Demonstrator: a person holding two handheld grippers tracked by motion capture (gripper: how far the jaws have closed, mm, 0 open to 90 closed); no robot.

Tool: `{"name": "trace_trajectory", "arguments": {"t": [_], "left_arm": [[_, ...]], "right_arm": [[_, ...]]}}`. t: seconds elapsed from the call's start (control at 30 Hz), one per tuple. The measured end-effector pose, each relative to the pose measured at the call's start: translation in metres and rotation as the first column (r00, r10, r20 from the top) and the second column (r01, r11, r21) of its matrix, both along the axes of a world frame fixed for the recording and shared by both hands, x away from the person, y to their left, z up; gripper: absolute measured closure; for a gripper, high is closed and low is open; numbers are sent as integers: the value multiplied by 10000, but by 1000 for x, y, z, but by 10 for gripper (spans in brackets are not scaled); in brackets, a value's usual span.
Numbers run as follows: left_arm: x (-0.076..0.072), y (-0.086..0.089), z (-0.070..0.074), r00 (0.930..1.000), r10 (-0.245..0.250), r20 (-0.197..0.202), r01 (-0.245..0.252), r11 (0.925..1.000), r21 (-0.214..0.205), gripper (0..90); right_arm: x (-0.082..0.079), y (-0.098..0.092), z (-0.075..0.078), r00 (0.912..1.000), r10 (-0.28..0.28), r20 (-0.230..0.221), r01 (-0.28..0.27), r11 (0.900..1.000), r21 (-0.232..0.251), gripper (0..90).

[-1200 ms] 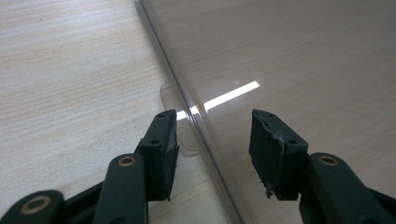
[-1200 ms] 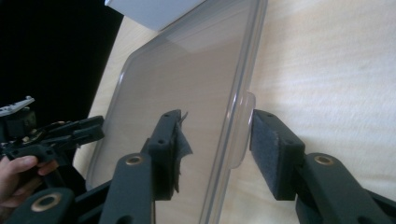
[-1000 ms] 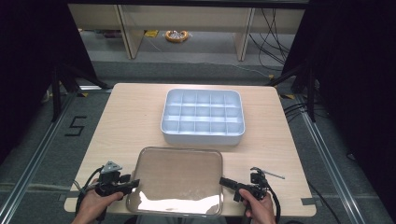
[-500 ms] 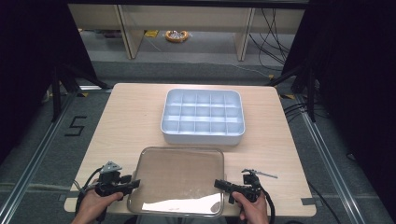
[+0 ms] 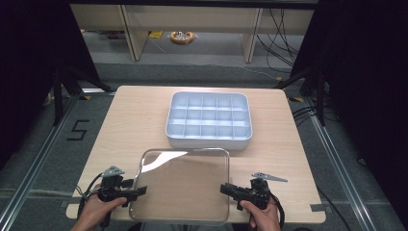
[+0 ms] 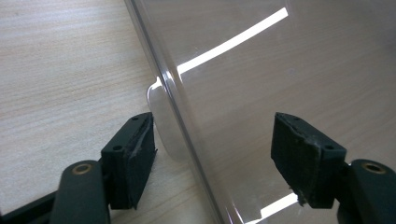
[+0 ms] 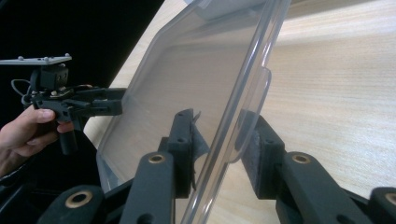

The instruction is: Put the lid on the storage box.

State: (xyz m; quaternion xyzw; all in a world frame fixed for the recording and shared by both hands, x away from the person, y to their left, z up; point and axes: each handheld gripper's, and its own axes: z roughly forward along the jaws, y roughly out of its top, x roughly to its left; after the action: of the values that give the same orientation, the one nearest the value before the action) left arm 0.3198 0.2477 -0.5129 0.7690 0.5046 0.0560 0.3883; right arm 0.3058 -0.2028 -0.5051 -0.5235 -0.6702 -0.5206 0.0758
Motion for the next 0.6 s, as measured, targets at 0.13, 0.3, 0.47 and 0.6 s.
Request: {"name": "trace_trajectory", "arguments": {"t": [0.13, 0.3, 0.47, 0.6], "left_arm": [[3, 2, -2, 9994, 321, -102, -327, 9976, -605, 310], [7, 3, -2, 9963, 700, -504, -761, 9882, -1325, 320], [6, 7, -2, 9921, 1054, -674, -1149, 9807, -1584, 425], [1, 8, 5, 9922, 1216, -287, -1246, 9792, -1603, 476]], "right_arm": [[3, -1, 2, 9987, 329, 398, -328, 9995, -34, 677], [7, 0, 6, 9963, 481, 709, -469, 9987, -182, 681], [8, -4, 10, 9997, 185, 130, -183, 9997, -163, 692], [8, -4, 11, 9990, 193, 401, -173, 9986, -498, 692]]}}
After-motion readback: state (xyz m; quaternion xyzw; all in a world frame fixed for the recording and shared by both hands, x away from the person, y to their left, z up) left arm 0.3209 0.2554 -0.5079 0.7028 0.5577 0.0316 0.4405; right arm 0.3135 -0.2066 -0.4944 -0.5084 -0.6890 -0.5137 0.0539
